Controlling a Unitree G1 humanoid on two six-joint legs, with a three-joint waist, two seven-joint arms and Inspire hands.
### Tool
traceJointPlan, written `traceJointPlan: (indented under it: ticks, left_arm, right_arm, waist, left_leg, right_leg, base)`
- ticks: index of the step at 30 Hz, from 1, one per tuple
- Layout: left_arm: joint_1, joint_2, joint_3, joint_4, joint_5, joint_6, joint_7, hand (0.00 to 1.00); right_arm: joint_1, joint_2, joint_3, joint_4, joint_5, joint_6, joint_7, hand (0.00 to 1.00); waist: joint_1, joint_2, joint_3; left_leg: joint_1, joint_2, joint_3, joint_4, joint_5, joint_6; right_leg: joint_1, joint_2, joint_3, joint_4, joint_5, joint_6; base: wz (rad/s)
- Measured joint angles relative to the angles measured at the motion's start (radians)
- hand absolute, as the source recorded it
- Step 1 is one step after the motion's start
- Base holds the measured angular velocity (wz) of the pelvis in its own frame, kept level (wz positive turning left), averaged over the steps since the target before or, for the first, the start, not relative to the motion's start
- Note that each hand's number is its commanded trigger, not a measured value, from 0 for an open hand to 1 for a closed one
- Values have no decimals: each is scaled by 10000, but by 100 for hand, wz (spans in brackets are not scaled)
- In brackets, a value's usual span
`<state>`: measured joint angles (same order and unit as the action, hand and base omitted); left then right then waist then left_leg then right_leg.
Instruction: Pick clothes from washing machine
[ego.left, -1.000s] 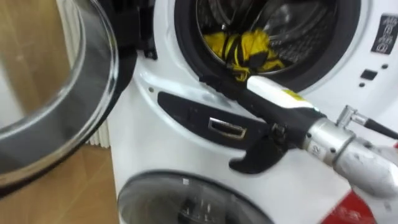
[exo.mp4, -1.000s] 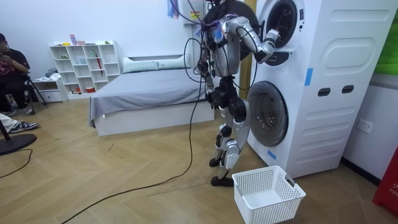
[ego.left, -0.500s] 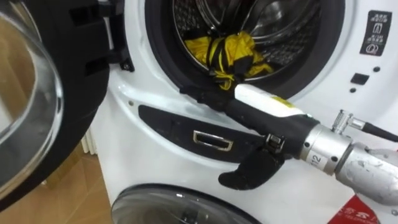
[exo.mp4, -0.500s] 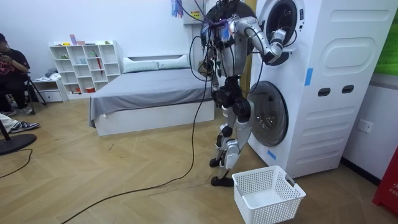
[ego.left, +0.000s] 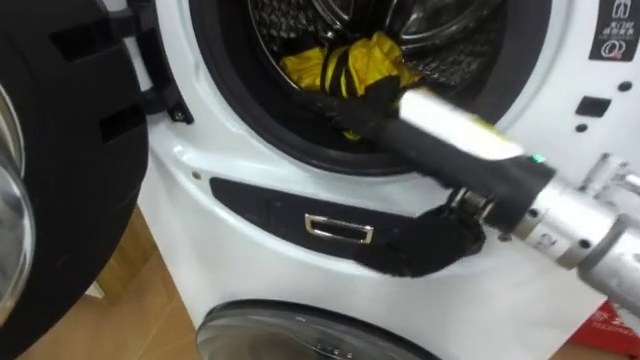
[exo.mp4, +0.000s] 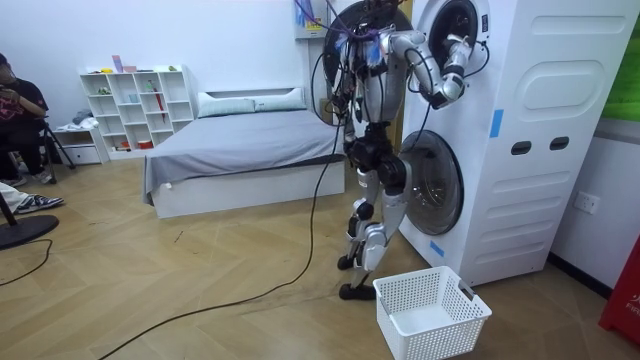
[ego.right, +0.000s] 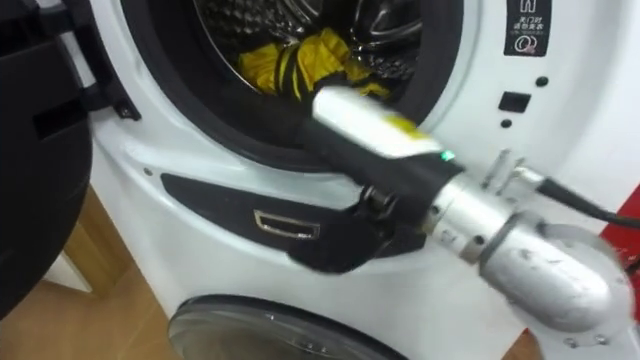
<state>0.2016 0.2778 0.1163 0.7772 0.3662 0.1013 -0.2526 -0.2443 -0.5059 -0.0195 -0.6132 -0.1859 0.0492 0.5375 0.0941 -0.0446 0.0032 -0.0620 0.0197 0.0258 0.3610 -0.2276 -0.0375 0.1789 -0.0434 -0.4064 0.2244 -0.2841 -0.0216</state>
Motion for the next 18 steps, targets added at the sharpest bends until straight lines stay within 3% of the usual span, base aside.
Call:
traceJointPlan:
  ticks: [4, 6, 10, 18]
  left_arm:
    - [117, -107, 2, -1, -6, -79, 4, 0]
    - [115, -234, 2, -4, -15, -196, 43, 0]
    - [91, -306, 1, -3, -25, -205, 54, 0]
    - [125, -440, -5, 21, -71, -206, 99, 0]
  right_arm:
    - [0, 379, -69, -177, -27, -90, -206, 0]
    - [-14, 431, -167, -272, 14, -361, -547, 0]
    - [-15, 752, -196, -285, 233, -448, -805, 0]
    - [-77, 943, -185, -285, 273, -468, -1276, 0]
  waist:
    - [-91, 10, 13]
    - [-81, 79, 56]
    - [-166, 164, 105]
    - [-73, 275, 49]
  left_leg:
    - [230, -4, 152, -72, -12, 21]
    - [246, -4, 273, -86, -19, 34]
    - [229, -4, 303, -74, -21, 36]
    - [255, -3, 438, -153, 21, 105]
  right_leg:
    - [141, -4, 312, -33, 46, 75]
    - [111, -25, 521, -34, 54, 89]
    - [104, -35, 560, -47, 74, 123]
    - [88, -48, 741, -46, 74, 123]
  base:
    - [-2]
    - [-9]
    - [-2]
    - [-3]
